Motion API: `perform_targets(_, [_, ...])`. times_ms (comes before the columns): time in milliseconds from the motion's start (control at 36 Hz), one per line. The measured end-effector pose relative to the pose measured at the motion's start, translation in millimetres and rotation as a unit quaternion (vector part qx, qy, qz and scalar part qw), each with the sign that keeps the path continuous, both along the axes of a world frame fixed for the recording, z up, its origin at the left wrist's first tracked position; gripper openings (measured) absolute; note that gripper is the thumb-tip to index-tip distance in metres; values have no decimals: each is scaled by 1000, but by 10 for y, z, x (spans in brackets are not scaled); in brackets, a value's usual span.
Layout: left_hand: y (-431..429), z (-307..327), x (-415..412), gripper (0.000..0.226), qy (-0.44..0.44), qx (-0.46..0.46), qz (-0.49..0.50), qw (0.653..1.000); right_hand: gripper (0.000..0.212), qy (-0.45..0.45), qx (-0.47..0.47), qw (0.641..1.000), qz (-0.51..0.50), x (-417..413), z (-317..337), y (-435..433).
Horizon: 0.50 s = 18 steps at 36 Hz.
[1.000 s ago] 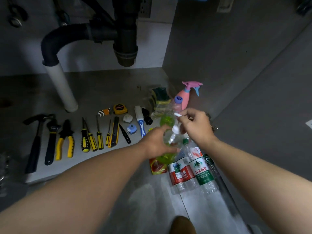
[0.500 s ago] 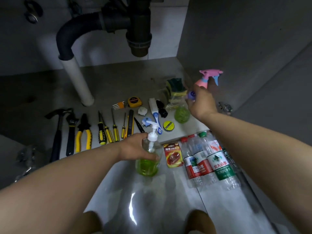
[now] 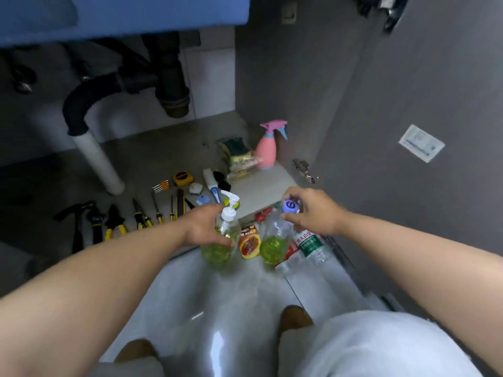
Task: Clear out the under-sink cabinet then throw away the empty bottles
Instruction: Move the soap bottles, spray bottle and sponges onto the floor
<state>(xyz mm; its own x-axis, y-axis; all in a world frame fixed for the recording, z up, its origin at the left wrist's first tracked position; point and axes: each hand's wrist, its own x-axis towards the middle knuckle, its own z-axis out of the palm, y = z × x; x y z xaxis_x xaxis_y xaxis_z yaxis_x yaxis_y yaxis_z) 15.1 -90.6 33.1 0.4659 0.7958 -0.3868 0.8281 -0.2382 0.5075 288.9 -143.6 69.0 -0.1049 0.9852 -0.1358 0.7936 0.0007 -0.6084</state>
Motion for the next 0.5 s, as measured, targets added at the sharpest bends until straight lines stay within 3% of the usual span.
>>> perform_targets(139, [-348,-398,56,80,-13,-34,89,995,18,-90,-35,993,64,-61,-237,-159])
perform_targets(278, [-591,-925,46,50,-80,-78,230,967,14,-79,-77,989,95,-191,-559,-71])
perform_targets(361, [-561,-1153,56,48,-117,-82,305,941,16,-91,-81,986,115,-303,-744,30])
perform_targets(500, [-387,-1473,68,42,-110,-69,334,934,18,-89,-93,983,129,-428,-1025,143])
